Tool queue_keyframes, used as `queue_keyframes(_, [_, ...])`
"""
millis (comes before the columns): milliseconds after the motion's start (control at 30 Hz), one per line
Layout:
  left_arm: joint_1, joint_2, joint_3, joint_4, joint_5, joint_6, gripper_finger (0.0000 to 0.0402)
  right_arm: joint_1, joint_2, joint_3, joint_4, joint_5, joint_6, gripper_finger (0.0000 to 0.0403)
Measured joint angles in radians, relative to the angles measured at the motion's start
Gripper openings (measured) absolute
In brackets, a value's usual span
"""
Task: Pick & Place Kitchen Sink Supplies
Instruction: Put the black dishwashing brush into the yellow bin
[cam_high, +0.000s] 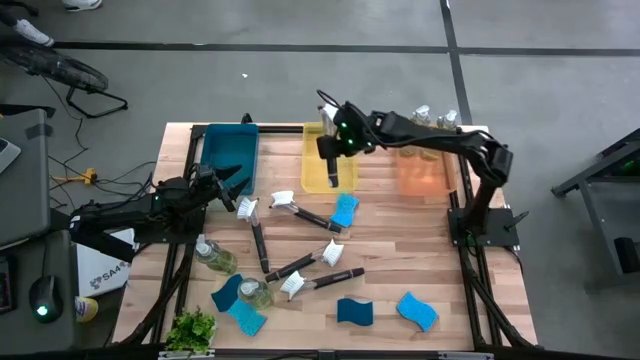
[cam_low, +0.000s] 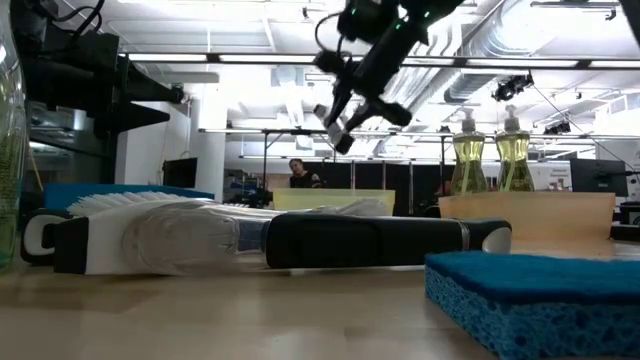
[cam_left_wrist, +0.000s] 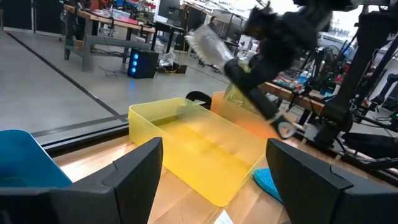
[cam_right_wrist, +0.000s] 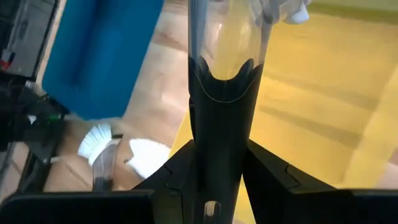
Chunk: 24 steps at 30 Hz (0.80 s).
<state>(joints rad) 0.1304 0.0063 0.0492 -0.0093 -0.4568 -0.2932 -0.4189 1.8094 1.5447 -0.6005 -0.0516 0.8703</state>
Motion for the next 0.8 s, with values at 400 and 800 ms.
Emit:
queue_keyframes(400, [0.000,0.000,0.000,0.000,0.000,0.000,0.0280,-0.088,0.209,0.115,0.010,-0.350,0.080,0.0101])
queue_keyframes(800, [0.000,0.000,0.000,0.000,0.000,0.000,0.0280,-0.139,0.246,0.128,0.014,-0.433,0.166,0.0101])
